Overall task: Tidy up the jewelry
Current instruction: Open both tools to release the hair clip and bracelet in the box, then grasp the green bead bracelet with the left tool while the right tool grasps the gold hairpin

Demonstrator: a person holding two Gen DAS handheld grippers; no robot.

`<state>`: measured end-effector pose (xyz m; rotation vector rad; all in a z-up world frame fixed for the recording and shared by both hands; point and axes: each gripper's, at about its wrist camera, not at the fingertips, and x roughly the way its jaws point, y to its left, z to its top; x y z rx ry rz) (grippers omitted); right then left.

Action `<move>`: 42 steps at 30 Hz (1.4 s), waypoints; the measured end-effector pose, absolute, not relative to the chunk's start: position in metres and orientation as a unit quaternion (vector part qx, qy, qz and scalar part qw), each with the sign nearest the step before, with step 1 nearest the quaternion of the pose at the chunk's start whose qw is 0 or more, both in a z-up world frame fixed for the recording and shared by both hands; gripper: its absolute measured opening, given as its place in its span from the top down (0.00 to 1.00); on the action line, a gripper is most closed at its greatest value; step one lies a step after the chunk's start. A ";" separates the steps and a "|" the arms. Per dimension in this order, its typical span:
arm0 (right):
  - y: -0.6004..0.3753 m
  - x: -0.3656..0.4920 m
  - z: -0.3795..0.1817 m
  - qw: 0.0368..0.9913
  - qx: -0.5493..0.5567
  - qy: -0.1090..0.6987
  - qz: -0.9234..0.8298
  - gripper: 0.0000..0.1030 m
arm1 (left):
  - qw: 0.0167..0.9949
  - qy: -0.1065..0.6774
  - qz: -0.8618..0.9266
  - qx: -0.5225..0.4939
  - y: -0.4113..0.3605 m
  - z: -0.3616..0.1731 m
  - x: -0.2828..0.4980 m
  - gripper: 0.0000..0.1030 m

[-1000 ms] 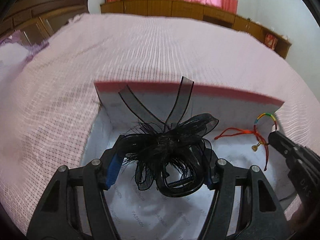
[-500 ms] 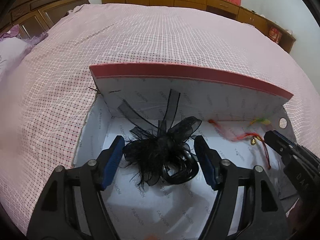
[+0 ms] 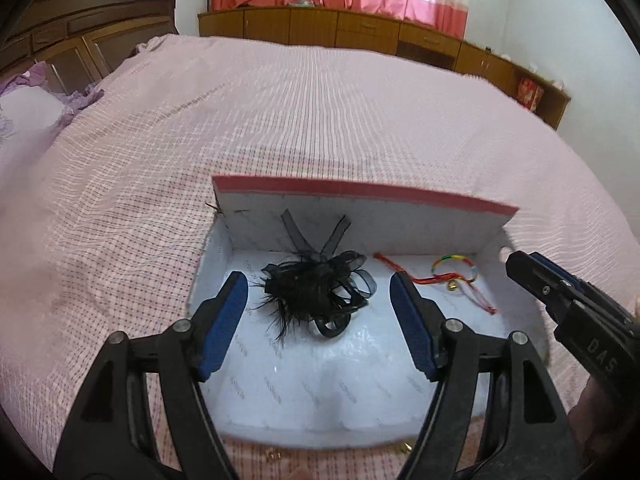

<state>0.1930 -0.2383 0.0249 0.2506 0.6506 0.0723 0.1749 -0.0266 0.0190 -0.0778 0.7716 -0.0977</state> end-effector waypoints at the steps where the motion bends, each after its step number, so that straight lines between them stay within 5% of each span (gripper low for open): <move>1: -0.239 0.186 0.030 0.941 0.124 0.311 0.037 0.66 | 0.927 0.369 -0.049 -0.038 -0.025 0.023 0.168 0.36; 26: -0.235 0.039 0.086 0.964 0.110 0.233 0.069 0.56 | 0.957 0.277 -0.059 -0.058 0.017 0.089 0.046 0.34; 42: -0.241 -0.030 0.053 0.958 0.095 0.268 0.042 0.55 | 0.938 0.341 -0.044 -0.037 0.038 0.045 0.003 0.33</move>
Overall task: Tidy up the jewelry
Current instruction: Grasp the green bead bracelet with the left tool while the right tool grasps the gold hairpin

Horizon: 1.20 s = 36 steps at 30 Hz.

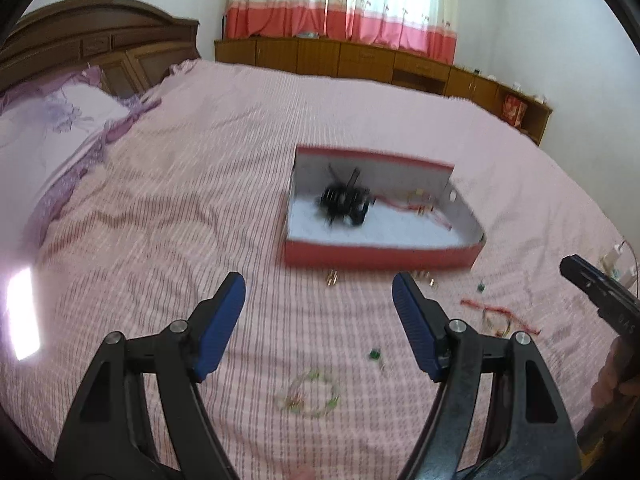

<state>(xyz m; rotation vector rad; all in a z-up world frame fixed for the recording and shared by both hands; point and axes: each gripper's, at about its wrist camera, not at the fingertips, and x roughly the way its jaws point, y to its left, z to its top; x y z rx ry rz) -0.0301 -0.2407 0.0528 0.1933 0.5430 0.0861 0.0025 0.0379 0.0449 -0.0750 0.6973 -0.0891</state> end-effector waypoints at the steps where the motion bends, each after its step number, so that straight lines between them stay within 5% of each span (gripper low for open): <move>1: -0.241 -0.032 0.048 0.956 0.099 0.273 0.042 0.55 | 0.936 0.349 -0.043 -0.037 0.039 0.040 0.002 0.33; 19: -0.205 -0.038 -0.005 0.933 0.102 0.343 0.038 0.55 | 0.893 0.448 -0.040 -0.013 0.044 -0.030 -0.002 0.36; 26: -0.192 -0.032 -0.019 0.923 0.106 0.367 0.050 0.55 | 0.882 0.470 -0.024 0.003 0.047 -0.048 0.002 0.62; 33: -0.180 -0.026 -0.028 0.917 0.097 0.382 0.065 0.55 | 0.876 0.481 -0.029 -0.002 0.049 -0.059 0.001 0.68; 36: -0.176 -0.021 -0.033 0.912 0.098 0.392 0.072 0.55 | 0.880 0.473 -0.042 0.001 0.046 -0.061 -0.001 0.79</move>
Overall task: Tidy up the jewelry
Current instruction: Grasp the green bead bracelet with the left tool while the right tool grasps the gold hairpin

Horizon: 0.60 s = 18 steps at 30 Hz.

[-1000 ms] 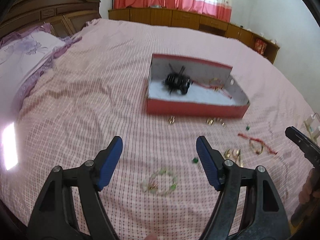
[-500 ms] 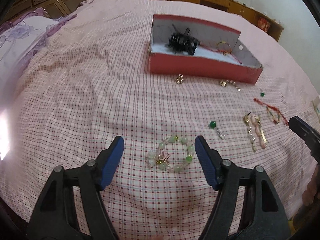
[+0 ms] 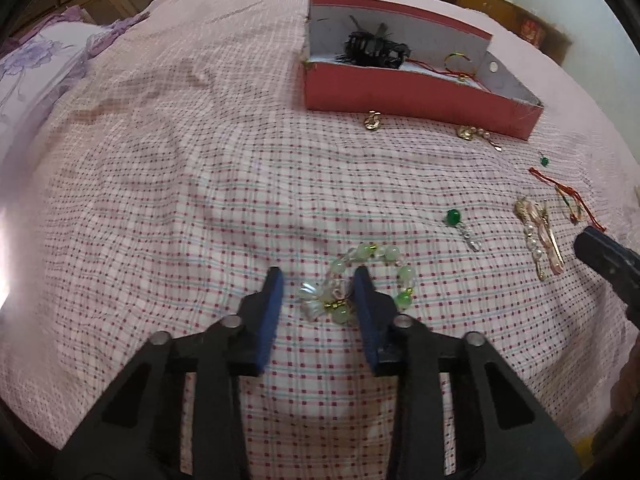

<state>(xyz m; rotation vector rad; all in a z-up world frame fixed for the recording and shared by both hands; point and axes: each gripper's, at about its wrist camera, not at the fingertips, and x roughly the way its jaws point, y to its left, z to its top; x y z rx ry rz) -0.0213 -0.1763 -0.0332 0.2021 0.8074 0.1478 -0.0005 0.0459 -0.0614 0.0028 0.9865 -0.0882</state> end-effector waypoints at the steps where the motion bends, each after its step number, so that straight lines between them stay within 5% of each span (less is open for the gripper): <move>1: -0.175 -0.020 -0.035 0.911 0.098 0.395 0.074 0.56 | 0.880 0.472 -0.046 0.003 0.045 -0.061 -0.001 0.83; 11: -0.167 -0.006 -0.053 0.900 0.095 0.418 0.076 0.62 | 0.886 0.460 -0.053 0.005 0.042 -0.061 0.000 0.91; 18: -0.169 -0.004 -0.062 0.900 0.084 0.422 0.067 0.78 | 0.889 0.455 -0.055 -0.015 0.048 -0.055 -0.004 0.93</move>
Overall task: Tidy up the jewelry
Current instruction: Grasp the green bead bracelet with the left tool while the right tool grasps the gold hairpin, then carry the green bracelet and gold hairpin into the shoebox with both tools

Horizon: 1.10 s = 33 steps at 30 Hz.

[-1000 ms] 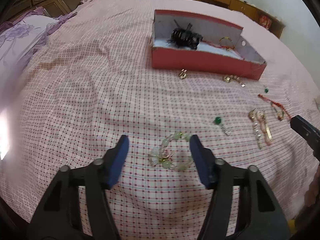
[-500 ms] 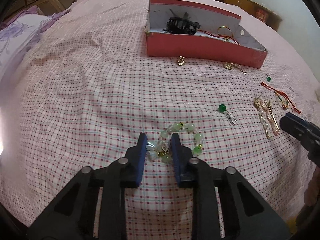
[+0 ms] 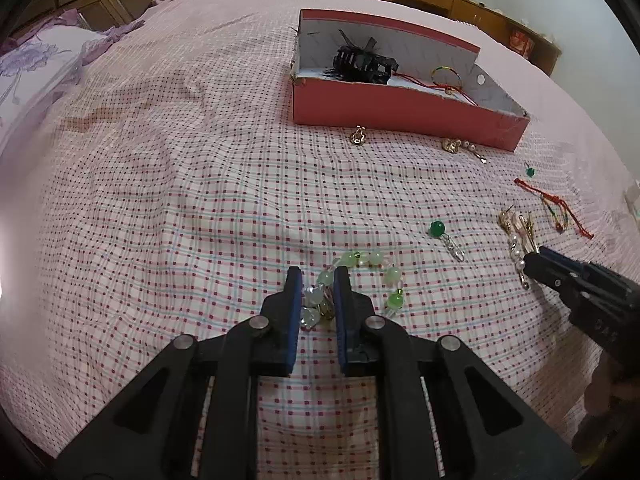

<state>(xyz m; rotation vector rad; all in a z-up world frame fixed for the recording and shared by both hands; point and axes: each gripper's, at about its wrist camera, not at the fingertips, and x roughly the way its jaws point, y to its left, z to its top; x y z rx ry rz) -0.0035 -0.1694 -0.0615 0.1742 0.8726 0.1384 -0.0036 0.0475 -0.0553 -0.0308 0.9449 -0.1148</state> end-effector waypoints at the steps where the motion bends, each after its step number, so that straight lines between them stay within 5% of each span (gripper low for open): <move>1: -0.169 -0.003 -0.062 0.900 0.083 0.422 0.068 0.78 | 0.889 0.454 -0.056 -0.017 0.049 -0.054 -0.005 0.94; 33: -0.182 -0.038 -0.011 0.934 0.102 0.327 0.106 0.80 | 0.919 0.382 -0.097 -0.029 0.020 0.013 -0.032 0.99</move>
